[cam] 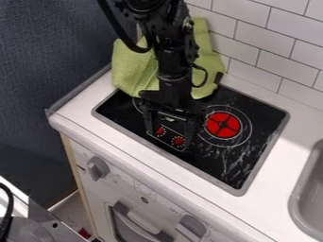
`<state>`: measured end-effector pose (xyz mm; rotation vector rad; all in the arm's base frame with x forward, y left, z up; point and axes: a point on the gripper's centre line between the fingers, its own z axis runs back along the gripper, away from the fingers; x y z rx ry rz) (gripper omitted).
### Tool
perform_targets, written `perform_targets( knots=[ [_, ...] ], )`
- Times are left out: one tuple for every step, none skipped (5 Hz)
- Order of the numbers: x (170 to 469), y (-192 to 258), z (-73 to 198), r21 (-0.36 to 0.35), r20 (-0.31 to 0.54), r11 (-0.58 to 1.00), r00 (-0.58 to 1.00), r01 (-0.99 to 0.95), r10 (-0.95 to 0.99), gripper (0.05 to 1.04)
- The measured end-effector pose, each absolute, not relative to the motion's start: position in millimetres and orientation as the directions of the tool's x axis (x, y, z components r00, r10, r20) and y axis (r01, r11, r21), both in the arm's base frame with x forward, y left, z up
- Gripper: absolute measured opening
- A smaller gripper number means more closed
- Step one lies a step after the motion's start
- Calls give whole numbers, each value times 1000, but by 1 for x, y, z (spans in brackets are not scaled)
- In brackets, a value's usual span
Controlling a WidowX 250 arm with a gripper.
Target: Move the cloth from left stove to the right stove
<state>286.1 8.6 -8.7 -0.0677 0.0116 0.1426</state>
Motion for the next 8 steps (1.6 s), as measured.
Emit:
perform_targets(
  knots=[
    [279,8,-18,-64,-61,987,988,-145,141,1001],
    [303,10,-4,-41,-48,987,987,-156,154,1001],
    [327,2,13,-34,-13,995,995,-95,95,1001],
    [361,-2,15,2,-23,998,997,-67,67,1001],
    [392,-3,11,2,-37,1000,999,-19,19,1001],
    [410,-1,0,17,-30,1000,999,-14,15,1001],
    [423,6,-15,64,-21,998,999,-28,30,1001],
    [430,11,-22,90,-14,995,999,-34,35,1001]
  ],
)
